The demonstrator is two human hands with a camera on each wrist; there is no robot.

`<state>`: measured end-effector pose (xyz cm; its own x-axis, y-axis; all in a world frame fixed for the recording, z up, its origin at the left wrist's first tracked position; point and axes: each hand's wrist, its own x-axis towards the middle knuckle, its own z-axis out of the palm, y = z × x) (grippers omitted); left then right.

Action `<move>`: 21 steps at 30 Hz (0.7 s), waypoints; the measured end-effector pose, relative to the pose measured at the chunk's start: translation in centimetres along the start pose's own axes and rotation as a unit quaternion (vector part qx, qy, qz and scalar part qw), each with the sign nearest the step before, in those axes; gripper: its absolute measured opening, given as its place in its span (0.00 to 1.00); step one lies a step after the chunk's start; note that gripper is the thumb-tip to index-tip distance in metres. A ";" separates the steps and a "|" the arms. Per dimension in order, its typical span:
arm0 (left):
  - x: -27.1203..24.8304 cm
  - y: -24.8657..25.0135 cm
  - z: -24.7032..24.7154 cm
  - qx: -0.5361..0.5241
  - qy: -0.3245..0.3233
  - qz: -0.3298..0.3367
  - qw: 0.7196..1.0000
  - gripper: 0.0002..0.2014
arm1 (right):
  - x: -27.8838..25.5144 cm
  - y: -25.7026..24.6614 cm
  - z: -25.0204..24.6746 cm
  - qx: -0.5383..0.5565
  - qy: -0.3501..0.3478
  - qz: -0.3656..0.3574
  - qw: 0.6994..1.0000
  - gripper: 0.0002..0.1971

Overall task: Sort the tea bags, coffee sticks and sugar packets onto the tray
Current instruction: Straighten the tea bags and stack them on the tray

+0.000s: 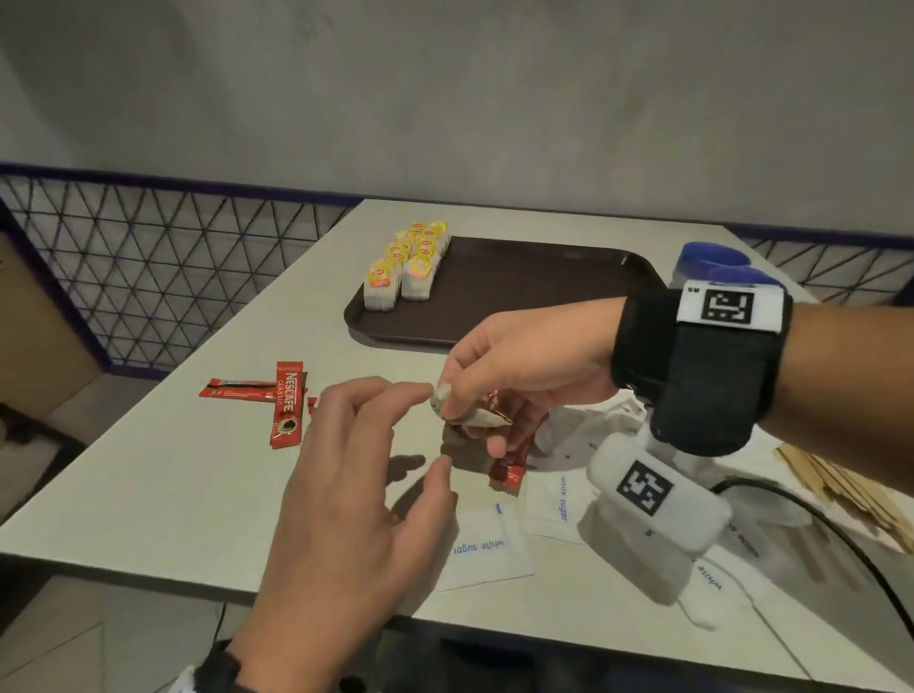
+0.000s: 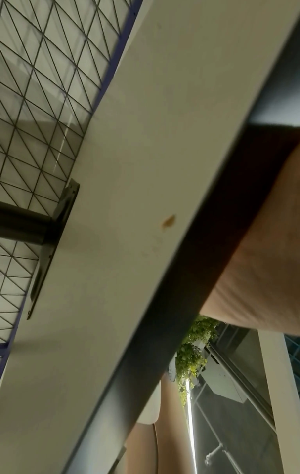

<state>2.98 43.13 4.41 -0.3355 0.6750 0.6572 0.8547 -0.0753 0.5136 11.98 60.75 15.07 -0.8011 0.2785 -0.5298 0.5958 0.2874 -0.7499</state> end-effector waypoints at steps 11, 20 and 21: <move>0.0 -0.8 -0.7 -0.181 0.020 -0.093 0.979 0.05 | -1.5 -1.8 2.2 -0.018 -0.076 0.003 0.997 0.22; 0.1 -0.6 -1.2 -0.214 -0.030 -0.146 0.966 0.02 | -3.7 -2.2 1.6 -0.342 0.131 -0.194 0.910 0.14; 0.0 -0.6 -1.2 -0.203 -0.042 -0.136 0.969 0.02 | -3.7 -1.9 2.4 -0.356 0.127 -0.209 0.902 0.10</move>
<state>1.99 42.31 4.76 -0.4786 0.7666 0.4280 0.5064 -0.1572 0.8478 13.69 56.99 17.54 -0.9793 0.1845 -0.0832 0.2022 0.9065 -0.3705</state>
